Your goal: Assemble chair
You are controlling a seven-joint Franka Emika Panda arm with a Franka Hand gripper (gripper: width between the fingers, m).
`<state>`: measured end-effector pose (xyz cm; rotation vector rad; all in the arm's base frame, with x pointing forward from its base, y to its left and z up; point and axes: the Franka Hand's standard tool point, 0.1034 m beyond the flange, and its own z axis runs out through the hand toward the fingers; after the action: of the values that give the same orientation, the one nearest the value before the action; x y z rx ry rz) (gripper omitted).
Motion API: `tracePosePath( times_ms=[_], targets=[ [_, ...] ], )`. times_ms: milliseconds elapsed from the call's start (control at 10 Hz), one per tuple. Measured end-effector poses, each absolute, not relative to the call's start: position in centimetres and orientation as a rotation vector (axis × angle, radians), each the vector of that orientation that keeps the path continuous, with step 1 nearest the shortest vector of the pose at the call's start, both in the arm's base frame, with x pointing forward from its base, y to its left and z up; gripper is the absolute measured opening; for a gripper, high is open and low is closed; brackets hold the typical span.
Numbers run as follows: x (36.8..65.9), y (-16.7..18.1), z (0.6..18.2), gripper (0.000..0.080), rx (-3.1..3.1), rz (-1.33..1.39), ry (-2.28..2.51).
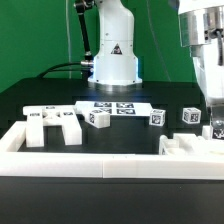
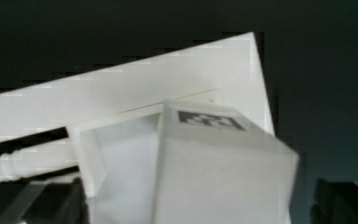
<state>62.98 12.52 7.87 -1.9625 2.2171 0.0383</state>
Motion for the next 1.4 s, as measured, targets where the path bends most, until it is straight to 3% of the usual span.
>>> tracePosePath(
  times_ms=[1400],
  targets=[
    [63.71,12.10,8.06,0.0649,-2.968,-0.158,0.646]
  ],
)
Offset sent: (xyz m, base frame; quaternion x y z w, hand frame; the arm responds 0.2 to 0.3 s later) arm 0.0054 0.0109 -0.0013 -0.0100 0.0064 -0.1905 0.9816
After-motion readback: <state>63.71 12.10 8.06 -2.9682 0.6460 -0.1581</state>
